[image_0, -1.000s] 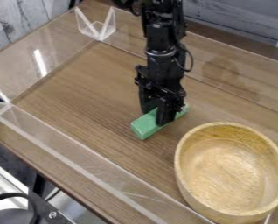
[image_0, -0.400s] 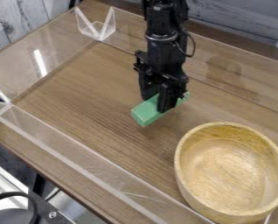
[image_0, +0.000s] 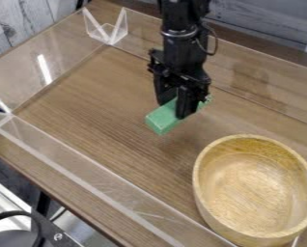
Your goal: Put the green block in the brown bowl
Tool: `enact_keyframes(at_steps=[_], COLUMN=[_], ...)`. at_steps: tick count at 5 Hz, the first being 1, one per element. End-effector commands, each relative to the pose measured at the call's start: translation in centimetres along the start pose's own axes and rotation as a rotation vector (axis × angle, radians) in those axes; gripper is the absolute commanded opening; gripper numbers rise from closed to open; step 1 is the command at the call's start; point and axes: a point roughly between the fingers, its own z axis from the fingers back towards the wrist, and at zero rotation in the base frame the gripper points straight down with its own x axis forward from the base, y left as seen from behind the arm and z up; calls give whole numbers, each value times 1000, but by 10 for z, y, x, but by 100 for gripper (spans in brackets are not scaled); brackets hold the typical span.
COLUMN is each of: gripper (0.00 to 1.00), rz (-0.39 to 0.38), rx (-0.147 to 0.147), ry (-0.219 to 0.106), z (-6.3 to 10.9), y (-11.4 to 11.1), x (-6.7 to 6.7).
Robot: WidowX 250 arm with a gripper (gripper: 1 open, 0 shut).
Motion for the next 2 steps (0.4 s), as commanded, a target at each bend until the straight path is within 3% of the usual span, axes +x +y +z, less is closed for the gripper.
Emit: enact_keyframes(at_steps=[1, 2], gripper=[0, 0], rz=[-25, -56], rx=[20, 12], ry=[-75, -74], z=[23, 22], y=[-15, -34], x=[6, 5])
